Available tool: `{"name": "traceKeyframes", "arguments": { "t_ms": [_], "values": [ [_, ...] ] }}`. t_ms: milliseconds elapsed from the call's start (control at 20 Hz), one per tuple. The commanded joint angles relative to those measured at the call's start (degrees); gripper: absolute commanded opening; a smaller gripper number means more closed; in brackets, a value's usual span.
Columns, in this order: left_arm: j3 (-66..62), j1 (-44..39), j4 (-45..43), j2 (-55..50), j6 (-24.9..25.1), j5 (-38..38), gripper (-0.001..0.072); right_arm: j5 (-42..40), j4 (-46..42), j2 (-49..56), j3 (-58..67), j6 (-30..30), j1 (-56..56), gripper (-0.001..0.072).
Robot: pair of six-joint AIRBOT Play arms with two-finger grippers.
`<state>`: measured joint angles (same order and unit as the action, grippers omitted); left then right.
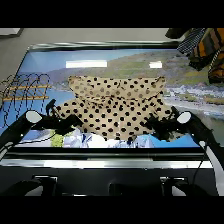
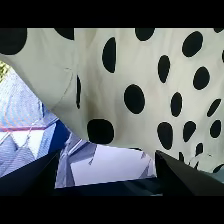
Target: Fold the clothes and pants, and hang the long-sleeved shirts on hangers.
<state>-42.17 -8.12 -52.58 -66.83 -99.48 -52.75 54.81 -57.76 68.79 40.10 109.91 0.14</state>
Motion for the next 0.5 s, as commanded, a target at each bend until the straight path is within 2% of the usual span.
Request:
{"name": "traceKeyframes", "arguments": {
  "t_ms": [0,50,150,200,250,450],
  "values": [
    [0.5,-2.0,0.2,-1.9,-1.7,1.8,0.0677,-2.5,1.2,3.5,-1.0,2.4,1.5,0.0673],
    [0.5,-2.6,0.2,-2.9,-1.7,1.8,0.0677,-2.5,1.2,4.1,-1.0,2.4,1.5,0.0601],
    [0.5,-4.3,0.2,-4.8,-1.6,1.9,0.0677,-1.4,1.2,4.2,-0.8,2.5,1.5,0.0186],
    [0.5,-5.2,0.2,-5.4,-1.6,2.0,0.0676,-0.4,1.1,4.0,-0.7,2.5,1.5,0.0091],
    [0.5,-6.1,0.2,-6.0,-1.6,2.8,0.0677,0.3,0.9,3.7,-0.7,2.5,1.5,0.002],
    [0.5,-7.7,0.2,-6.7,-2.2,8.4,0.0676,1.1,-1.7,0.5,-0.7,4.1,1.5,0.0018]
  ]
}}
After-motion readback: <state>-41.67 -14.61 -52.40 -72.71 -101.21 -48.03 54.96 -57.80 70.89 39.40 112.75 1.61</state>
